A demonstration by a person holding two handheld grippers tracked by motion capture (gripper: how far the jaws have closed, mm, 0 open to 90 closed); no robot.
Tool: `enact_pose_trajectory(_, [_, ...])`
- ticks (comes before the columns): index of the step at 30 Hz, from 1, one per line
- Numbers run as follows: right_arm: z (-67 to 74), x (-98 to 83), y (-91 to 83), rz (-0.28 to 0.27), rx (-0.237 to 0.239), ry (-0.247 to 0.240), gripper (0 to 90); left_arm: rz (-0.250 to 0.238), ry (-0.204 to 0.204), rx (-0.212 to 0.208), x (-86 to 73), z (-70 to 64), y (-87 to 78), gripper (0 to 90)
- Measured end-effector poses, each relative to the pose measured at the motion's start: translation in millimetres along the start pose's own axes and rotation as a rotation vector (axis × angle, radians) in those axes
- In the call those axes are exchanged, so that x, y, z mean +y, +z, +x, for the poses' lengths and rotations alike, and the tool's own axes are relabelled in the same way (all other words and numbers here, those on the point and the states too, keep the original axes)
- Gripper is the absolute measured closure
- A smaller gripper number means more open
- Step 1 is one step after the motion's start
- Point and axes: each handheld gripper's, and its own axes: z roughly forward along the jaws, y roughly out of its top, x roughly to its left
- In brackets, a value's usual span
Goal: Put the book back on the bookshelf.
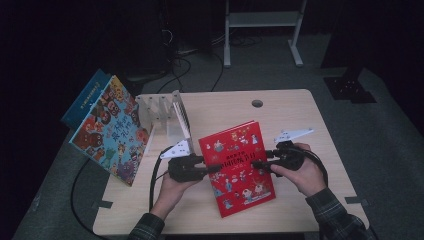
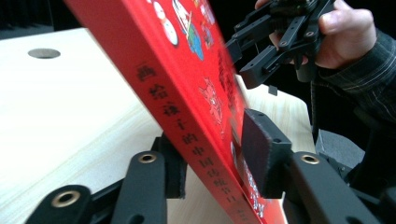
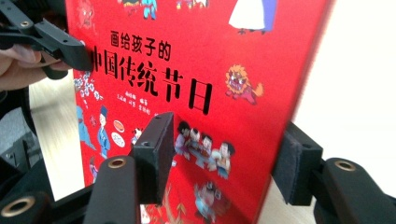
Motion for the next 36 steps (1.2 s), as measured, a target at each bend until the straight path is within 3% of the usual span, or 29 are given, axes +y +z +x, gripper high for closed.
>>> enact_pose_trajectory(4, [-1.8, -1.5, 2.2, -0.010, -0.009, -0.003, 41.6, -0.009, 0.006, -0.007, 2.9, -0.7, -2.0, 64.2])
enact_pose_trajectory(9, [-4.3, -3.2, 4.5, -0.018, -0.020, -0.012, 40.1, 0.000, 0.027, 0.014, 9.4, -3.9, -5.4, 65.1])
enact_pose_trajectory(11, [-7.2, -4.6, 5.7, -0.008, -0.048, -0.019, 39.8, -0.036, 0.010, -0.004, 11.5, -3.2, -9.0, 68.9])
enact_pose_trajectory(16, [-9.9, -7.6, 10.9, -0.007, -0.011, -0.005, 38.2, -0.048, 0.004, -0.006, 14.2, -4.1, -12.5, 71.8])
enact_pose_trajectory(20, [-4.3, -9.7, 19.6, 0.009, 0.046, -0.027, 38.5, -0.073, -0.008, -0.019, 17.4, -5.5, -16.1, 75.4])
enact_pose_trajectory(23, [-0.7, -11.0, 24.1, 0.014, 0.060, -0.042, 38.1, -0.086, -0.015, -0.024, 19.8, -7.1, -17.7, 77.7])
enact_pose_trajectory(25, [1.9, -11.1, 26.2, 0.013, 0.052, -0.063, 37.7, -0.095, -0.019, -0.021, 21.8, -8.9, -19.0, 78.8])
enact_pose_trajectory(36, [2.3, -10.8, 28.2, 0.003, 0.052, -0.059, 37.4, -0.088, -0.018, -0.016, 22.6, -9.8, -20.9, 78.9])
